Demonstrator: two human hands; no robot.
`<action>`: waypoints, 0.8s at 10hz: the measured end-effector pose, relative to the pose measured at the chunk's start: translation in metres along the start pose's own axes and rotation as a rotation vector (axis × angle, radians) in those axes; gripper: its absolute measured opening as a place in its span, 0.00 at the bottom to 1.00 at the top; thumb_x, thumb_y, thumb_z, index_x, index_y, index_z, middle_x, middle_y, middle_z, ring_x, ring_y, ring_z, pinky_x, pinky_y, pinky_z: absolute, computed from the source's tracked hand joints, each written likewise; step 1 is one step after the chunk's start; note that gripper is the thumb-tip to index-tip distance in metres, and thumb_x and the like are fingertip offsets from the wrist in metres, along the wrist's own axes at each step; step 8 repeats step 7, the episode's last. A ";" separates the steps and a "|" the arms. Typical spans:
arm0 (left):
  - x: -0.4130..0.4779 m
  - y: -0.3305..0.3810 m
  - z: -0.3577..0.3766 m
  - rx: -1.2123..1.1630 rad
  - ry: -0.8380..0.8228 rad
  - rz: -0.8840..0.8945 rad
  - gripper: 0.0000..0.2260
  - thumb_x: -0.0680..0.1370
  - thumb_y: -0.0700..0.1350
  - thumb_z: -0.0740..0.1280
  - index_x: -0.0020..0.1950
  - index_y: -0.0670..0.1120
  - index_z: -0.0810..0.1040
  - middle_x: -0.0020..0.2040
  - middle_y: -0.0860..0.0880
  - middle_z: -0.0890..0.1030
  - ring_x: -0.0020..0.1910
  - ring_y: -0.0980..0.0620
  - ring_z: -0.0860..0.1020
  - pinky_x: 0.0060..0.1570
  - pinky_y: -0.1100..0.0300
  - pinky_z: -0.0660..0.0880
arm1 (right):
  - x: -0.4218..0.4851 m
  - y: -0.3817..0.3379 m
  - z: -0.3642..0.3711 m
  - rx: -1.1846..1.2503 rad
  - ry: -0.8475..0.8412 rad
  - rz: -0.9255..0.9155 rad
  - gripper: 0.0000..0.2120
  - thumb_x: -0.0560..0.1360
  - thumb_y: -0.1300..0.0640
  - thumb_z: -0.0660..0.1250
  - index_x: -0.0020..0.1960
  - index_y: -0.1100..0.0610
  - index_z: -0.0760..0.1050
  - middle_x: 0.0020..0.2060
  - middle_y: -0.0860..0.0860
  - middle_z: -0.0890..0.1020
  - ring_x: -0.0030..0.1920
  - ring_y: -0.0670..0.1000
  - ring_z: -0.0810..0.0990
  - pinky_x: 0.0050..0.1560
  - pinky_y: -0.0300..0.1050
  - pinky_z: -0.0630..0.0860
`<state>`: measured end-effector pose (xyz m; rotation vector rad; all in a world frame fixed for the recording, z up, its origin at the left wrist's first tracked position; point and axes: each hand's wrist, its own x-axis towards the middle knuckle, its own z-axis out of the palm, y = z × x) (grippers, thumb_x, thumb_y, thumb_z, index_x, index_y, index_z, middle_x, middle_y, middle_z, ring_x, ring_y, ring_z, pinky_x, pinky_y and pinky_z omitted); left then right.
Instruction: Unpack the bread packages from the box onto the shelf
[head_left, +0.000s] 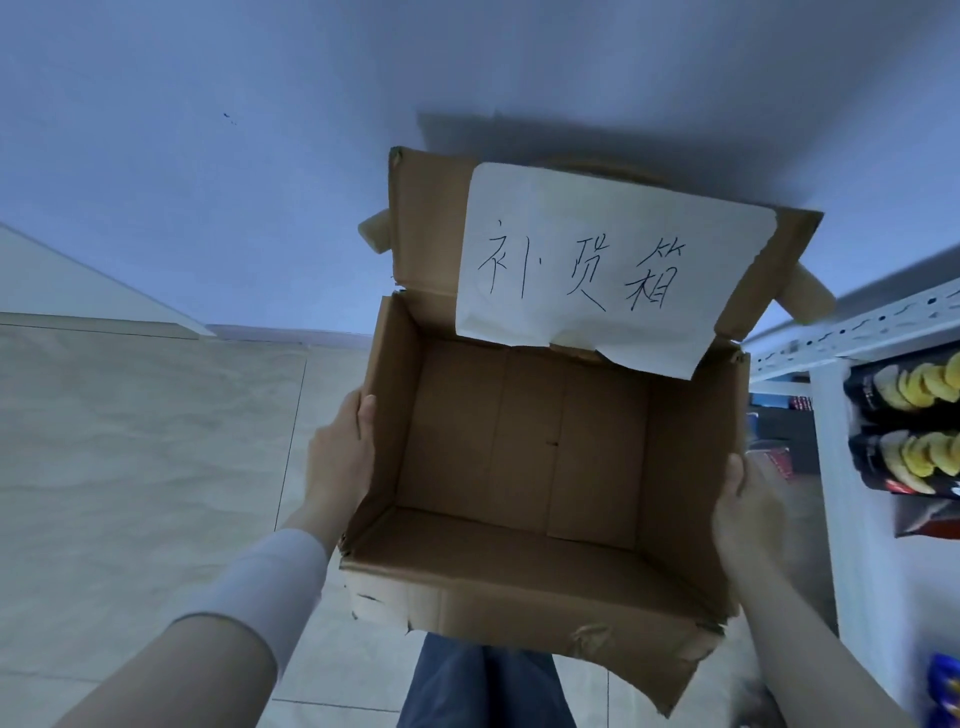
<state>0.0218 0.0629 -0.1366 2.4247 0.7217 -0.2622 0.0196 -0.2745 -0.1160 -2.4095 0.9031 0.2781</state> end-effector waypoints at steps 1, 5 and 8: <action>0.006 0.001 0.006 0.023 -0.002 -0.010 0.18 0.82 0.51 0.49 0.65 0.44 0.70 0.47 0.34 0.80 0.46 0.33 0.77 0.42 0.49 0.69 | 0.009 0.000 0.006 -0.011 -0.002 0.031 0.20 0.82 0.53 0.48 0.61 0.66 0.70 0.53 0.66 0.76 0.55 0.65 0.74 0.55 0.58 0.70; 0.003 -0.001 -0.002 -0.039 -0.198 -0.076 0.18 0.82 0.52 0.49 0.66 0.45 0.66 0.56 0.37 0.77 0.55 0.36 0.76 0.49 0.49 0.69 | 0.015 0.002 0.006 -0.080 -0.195 0.044 0.23 0.81 0.46 0.46 0.66 0.60 0.64 0.57 0.62 0.76 0.56 0.63 0.75 0.57 0.60 0.72; -0.068 -0.060 -0.056 0.292 -0.341 -0.112 0.20 0.81 0.55 0.49 0.72 0.52 0.65 0.67 0.45 0.74 0.64 0.43 0.73 0.59 0.52 0.69 | -0.044 0.052 -0.050 -0.320 -0.242 -0.019 0.27 0.78 0.44 0.46 0.73 0.55 0.60 0.69 0.56 0.69 0.68 0.60 0.69 0.66 0.58 0.67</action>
